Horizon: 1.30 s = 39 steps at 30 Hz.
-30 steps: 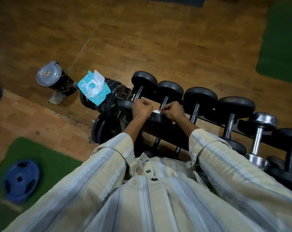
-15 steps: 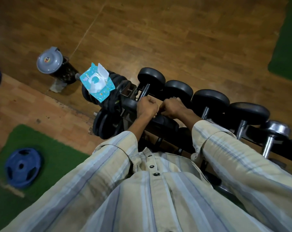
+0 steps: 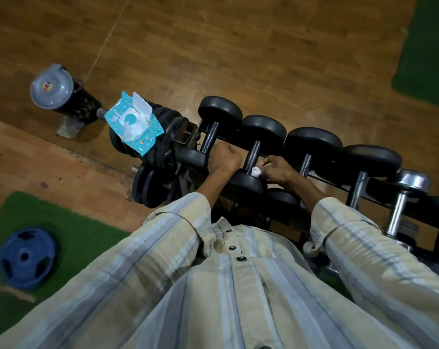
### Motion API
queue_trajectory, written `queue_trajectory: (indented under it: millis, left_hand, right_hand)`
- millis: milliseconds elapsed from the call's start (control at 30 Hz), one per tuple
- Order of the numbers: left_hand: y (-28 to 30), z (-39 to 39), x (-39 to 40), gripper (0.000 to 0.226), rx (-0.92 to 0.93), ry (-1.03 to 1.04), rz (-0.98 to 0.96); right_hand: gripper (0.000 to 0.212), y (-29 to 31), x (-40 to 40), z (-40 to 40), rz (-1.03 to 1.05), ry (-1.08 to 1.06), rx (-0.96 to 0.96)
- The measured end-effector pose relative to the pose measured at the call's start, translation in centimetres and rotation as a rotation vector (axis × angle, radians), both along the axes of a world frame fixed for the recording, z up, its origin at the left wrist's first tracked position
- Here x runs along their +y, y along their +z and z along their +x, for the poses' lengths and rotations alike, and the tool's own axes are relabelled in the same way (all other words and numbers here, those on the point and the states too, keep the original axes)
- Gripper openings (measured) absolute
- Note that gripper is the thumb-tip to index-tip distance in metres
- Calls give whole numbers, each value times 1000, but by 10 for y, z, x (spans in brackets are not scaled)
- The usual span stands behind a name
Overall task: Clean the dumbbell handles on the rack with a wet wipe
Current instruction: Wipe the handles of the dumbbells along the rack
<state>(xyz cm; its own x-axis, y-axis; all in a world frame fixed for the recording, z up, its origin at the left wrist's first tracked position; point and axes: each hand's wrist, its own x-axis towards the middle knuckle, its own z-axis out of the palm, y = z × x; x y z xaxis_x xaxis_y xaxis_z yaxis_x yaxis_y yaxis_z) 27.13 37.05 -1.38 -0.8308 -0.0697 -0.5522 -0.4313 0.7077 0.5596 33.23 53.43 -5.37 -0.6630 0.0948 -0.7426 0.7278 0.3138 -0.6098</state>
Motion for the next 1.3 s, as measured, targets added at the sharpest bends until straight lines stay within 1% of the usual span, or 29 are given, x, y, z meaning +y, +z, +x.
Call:
queue_trajectory:
  millis: [100, 133, 233, 367, 400, 467, 500, 600, 667, 700, 733, 767, 800, 867, 900, 933, 967, 1067, 1167, 1233, 1300]
  left_hand:
    - [-1, -6, 0, 19, -59, -56, -16]
    - [-2, -8, 0, 20, -78, -82, -26]
    - [-1, -16, -2, 23, -146, -137, -44]
    - [2, -22, -2, 24, -239, -220, -73]
    - [2, -23, -1, 22, -257, -236, -77]
    - [2, -26, 0, 20, -300, -272, -91]
    - [2, -27, 0, 18, -325, -297, -100]
    - [6, -29, 5, 6, -373, -359, -139]
    - [4, -29, 8, 8, -383, -402, -176]
    - [2, -30, 10, 10, -383, -416, -194]
    - [1, -30, 12, 12, -380, -427, -210]
    - [-1, -30, 13, 19, -373, -433, -227]
    - [-2, -30, 13, 25, -372, -430, -241]
    - [-3, -30, 14, 28, -367, -415, -249]
    - [-4, -32, 14, 27, -367, -411, -253]
    - [-3, -33, 15, 27, -368, -407, -252]
    - [-2, -35, 15, 25, -369, -409, -245]
    - [2, -37, 17, 27, -418, -398, -219]
    - [0, -31, 19, 34, -433, -348, -169]
    - [-3, -29, 20, 30, -417, -306, -135]
    - [1, -24, 21, 24, -403, -261, -82]
  right_hand:
    - [37, 3, -6, -6, -72, -113, -86]
    - [37, 2, -6, -7, -92, -135, -94]
    - [31, 2, -9, -9, -154, -191, -150]
    - [16, -2, -18, -15, -314, -247, -203]
    - [16, -2, -20, -17, -330, -264, -222]
    - [25, 0, -22, -20, -337, -277, -249]
    - [26, 0, -23, -20, -359, -269, -258]
    - [18, -6, -21, -21, -393, -301, -286]
    - [19, -21, -16, -19, -391, -340, -292]
    - [34, -32, -13, -18, -385, -363, -267]
    - [60, -44, -10, -16, -374, -384, -241]
    - [78, -49, -7, -14, -356, -402, -235]
    - [78, -44, -5, -13, -328, -423, -235]
    - [50, -17, -6, -14, -244, -459, -234]
    - [36, -9, -5, -16, -185, -442, -199]
    - [26, -4, -5, -17, -146, -434, -160]
    - [22, -3, -4, -18, -115, -428, -117]
    - [26, -1, -4, -17, -78, -397, -22]
    - [25, 8, -4, -8, -137, -179, 75]
    - [27, 13, -3, 0, -174, -55, 137]
    - [27, 13, -2, 4, -154, -43, 219]
